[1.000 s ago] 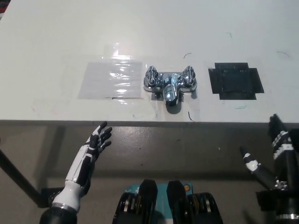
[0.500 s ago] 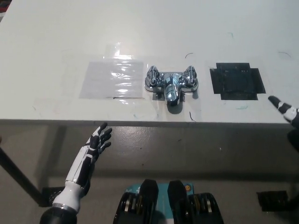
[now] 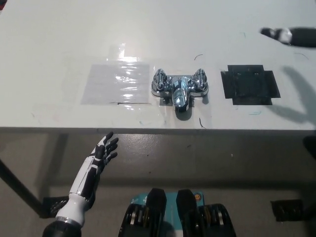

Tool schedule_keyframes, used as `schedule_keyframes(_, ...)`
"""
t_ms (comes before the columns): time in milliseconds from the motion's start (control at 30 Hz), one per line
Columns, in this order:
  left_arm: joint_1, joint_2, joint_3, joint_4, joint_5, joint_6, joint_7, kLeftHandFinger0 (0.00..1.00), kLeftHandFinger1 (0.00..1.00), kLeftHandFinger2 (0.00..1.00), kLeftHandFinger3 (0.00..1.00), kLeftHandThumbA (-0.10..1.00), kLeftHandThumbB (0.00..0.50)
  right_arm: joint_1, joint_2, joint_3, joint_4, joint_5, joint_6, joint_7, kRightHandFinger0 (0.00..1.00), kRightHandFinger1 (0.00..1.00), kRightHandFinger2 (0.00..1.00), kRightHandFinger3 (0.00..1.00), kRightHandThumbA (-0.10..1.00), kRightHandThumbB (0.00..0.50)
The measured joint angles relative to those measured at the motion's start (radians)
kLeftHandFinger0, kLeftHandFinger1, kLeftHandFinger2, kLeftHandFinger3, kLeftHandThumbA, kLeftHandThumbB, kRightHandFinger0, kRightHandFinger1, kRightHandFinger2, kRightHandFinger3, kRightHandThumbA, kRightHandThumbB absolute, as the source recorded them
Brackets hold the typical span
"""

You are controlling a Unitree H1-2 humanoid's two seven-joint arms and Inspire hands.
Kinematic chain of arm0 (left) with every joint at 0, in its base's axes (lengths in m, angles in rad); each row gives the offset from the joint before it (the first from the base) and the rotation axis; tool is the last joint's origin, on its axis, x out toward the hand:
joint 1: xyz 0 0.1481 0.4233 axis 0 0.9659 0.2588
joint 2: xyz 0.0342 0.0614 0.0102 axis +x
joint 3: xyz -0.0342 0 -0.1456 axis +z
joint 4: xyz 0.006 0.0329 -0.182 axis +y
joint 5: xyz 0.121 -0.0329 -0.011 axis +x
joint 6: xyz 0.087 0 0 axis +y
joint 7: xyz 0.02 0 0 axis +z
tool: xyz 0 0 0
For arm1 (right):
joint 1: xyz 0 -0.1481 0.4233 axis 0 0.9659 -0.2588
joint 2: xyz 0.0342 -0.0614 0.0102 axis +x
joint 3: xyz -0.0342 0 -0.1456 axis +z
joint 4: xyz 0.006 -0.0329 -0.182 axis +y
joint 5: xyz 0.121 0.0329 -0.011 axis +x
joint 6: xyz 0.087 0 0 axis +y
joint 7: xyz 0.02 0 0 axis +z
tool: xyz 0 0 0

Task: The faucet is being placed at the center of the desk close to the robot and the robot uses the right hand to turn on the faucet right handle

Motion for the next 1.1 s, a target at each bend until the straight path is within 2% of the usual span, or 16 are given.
schedule_keyframes(400, 0.009, 0.0, -0.001, -0.001, 0.002, 0.006, 0.0, 1.0, 1.0, 1.0, 1.0, 1.0, 0.09, -0.367, 0.02, 0.296, 0.462, -0.101, 0.106, 0.188, 1.0, 1.0, 1.0, 1.0, 0.99, 0.233)
schedule_keyframes(467, 0.009, 0.001, -0.002, -0.001, 0.004, 0.006, 0.0, 1.0, 1.0, 1.0, 1.0, 1.0, 0.08, -0.407, 0.038, 0.318, 0.527, -0.108, 0.115, 0.201, 1.0, 1.0, 1.0, 1.0, 1.0, 0.267)
schedule_keyframes(600, 0.009, 0.001, -0.006, -0.002, 0.012, 0.006, 0.0, 1.0, 1.0, 1.0, 1.0, 1.0, 0.051, -0.503, 0.103, 0.395, 0.719, -0.136, 0.142, 0.232, 1.0, 1.0, 1.0, 1.0, 1.0, 0.274)
schedule_keyframes(633, 0.009, 0.002, -0.008, -0.002, 0.015, 0.005, 0.0, 1.0, 1.0, 1.0, 1.0, 1.0, 0.056, -0.529, 0.123, 0.414, 0.768, -0.145, 0.151, 0.24, 1.0, 1.0, 1.0, 1.0, 1.0, 0.315)
schedule_keyframes(733, 0.009, 0.004, -0.011, -0.004, 0.019, 0.004, 0.0, 1.0, 1.0, 1.0, 1.0, 1.0, 0.063, -0.581, 0.173, 0.463, 0.873, -0.17, 0.157, 0.25, 1.0, 1.0, 1.0, 1.0, 1.0, 0.352)
schedule_keyframes(767, 0.009, 0.005, -0.011, -0.005, 0.02, 0.004, 0.0, 1.0, 1.0, 1.0, 1.0, 1.0, 0.055, -0.591, 0.188, 0.462, 0.903, -0.173, 0.159, 0.25, 1.0, 1.0, 1.0, 1.0, 0.99, 0.328)
schedule_keyframes(900, 0.009, 0.008, -0.012, -0.004, 0.024, 0.002, 0.0, 1.0, 1.0, 1.0, 1.0, 1.0, 0.051, -0.611, 0.237, 0.456, 1.015, -0.177, 0.159, 0.248, 1.0, 1.0, 1.0, 1.0, 1.0, 0.284)
schedule_keyframes(1000, 0.009, 0.013, -0.011, -0.004, 0.027, -0.002, 0.0, 1.0, 1.0, 1.0, 1.0, 1.0, 0.075, -0.629, 0.261, 0.461, 1.112, -0.185, 0.156, 0.244, 1.0, 1.0, 1.0, 1.0, 1.0, 0.251)
schedule_keyframes(1100, 0.009, 0.013, -0.011, -0.004, 0.029, -0.003, 0.0, 1.0, 1.0, 1.0, 1.0, 1.0, 0.076, -0.644, 0.283, 0.468, 1.189, -0.197, 0.147, 0.24, 1.0, 1.0, 1.0, 1.0, 1.0, 0.247)
